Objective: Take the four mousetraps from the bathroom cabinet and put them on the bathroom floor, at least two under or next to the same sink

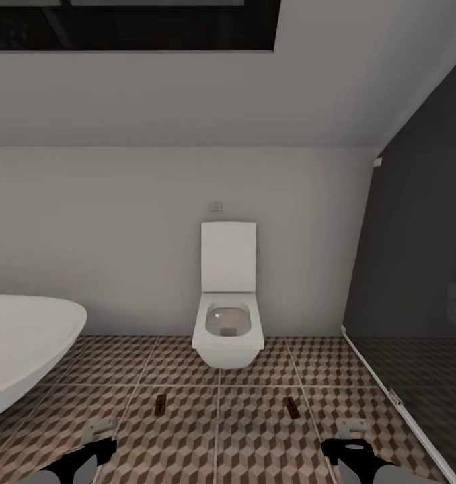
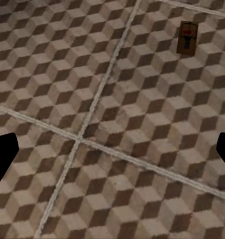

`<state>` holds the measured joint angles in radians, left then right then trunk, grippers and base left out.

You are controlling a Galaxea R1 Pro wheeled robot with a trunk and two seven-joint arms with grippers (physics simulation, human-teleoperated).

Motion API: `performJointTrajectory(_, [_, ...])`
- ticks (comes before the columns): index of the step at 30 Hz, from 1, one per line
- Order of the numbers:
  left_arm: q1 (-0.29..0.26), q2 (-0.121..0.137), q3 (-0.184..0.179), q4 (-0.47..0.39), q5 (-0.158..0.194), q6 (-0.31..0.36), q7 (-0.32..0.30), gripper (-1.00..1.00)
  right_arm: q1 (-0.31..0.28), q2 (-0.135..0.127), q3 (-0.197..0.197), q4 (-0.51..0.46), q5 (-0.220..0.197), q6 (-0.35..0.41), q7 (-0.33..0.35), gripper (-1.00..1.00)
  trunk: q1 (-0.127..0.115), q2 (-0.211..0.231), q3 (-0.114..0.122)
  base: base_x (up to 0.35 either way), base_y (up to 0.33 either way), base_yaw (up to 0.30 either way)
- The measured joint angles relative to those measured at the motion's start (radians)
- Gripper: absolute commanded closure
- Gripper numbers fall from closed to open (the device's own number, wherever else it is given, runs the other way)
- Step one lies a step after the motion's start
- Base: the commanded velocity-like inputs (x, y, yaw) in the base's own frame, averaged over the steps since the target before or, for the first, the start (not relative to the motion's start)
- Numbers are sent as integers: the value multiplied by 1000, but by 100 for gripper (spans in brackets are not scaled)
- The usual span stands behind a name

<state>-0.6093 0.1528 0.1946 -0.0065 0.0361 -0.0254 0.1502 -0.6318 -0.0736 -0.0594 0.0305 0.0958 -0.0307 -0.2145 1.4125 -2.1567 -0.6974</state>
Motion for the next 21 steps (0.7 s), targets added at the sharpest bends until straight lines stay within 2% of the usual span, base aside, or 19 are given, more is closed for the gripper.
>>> performJointTrajectory(21, [1,-6,0,1,0,-13,1,-100,1,2,0,0,0,-3,0,-100,-81,147,66,0,0,0])
